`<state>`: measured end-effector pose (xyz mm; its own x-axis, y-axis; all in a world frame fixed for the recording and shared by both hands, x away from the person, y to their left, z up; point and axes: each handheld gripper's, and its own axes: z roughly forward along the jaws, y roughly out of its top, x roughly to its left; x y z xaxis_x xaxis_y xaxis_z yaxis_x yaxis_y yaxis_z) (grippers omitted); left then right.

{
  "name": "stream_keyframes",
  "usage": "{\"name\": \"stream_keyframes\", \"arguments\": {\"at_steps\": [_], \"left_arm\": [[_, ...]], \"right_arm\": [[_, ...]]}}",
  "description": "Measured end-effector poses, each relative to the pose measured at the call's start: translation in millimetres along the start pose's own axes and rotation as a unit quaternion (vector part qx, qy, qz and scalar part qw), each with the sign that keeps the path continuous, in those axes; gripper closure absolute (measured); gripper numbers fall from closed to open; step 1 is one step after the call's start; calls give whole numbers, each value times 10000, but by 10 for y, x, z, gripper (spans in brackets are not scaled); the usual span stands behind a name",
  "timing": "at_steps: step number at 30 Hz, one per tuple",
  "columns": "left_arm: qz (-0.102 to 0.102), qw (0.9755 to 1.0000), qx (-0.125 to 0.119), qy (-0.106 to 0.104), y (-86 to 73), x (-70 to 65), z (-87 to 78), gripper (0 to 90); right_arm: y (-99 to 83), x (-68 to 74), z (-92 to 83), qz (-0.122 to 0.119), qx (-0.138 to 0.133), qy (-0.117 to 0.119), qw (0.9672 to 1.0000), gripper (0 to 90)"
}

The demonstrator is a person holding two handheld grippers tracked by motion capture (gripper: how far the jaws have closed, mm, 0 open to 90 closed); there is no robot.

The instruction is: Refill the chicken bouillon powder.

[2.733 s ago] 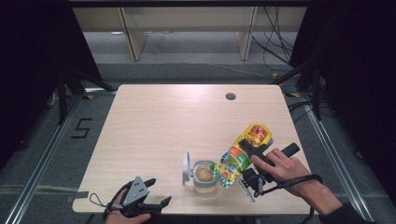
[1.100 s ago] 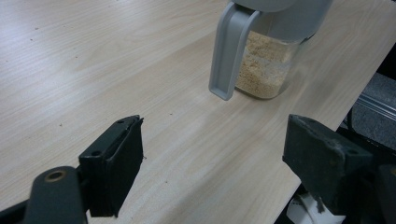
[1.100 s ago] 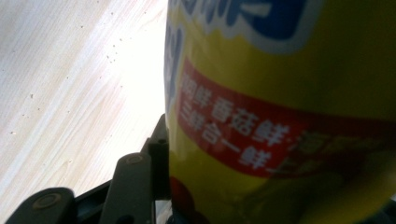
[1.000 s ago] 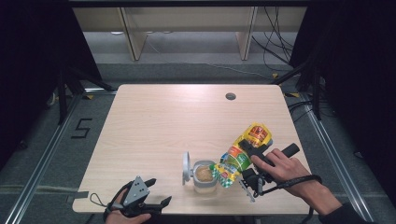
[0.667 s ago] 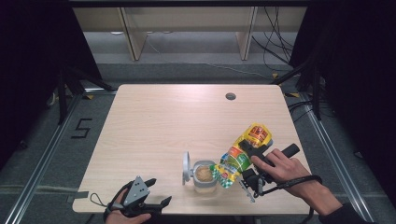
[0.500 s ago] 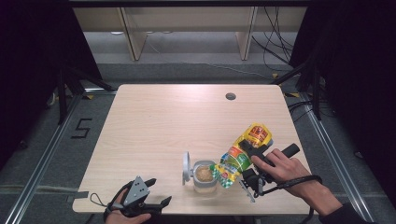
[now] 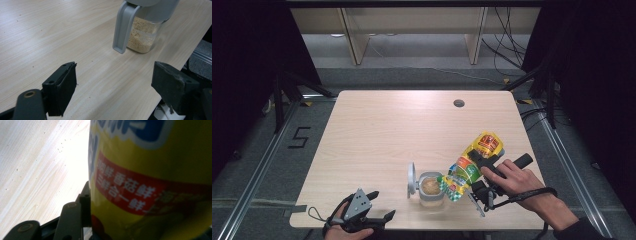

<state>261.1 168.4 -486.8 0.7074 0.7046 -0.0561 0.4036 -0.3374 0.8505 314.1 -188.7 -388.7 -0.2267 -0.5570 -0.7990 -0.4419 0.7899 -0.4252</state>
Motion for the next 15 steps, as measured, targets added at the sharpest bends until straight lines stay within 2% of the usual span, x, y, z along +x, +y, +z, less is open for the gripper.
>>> {"name": "stream_keyframes", "arguments": {"at_steps": [5,6,7,9,10,12,13,15], "left_arm": [[10,10000,-10,16,0,0,1,194],[81,9999,71,36,1,11,-6,194],[72,10000,53,42,0,8,-4,194],[79,9999,82,29,2,12,-6,194],[10,10000,1,-1,1,1,-1,194],[85,9999,51,48,1,10,-6,194],[88,9999,53,48,2,10,-6,194],[91,9999,52,44,2,9,-7,194]], "right_arm": [[-1,20,-11,117,54,13,9999,550],[-1,22,-12,132,57,12,9999,550],[0,26,-12,134,62,8,9999,550],[1,21,-9,113,56,4,9999,550],[0,21,-9,116,58,7,9999,550],[-1,19,-8,104,53,6,9999,550],[-1,6,0,8,-1,-4,10000,550],[0,6,2,12,-6,6,10000,551]]}}
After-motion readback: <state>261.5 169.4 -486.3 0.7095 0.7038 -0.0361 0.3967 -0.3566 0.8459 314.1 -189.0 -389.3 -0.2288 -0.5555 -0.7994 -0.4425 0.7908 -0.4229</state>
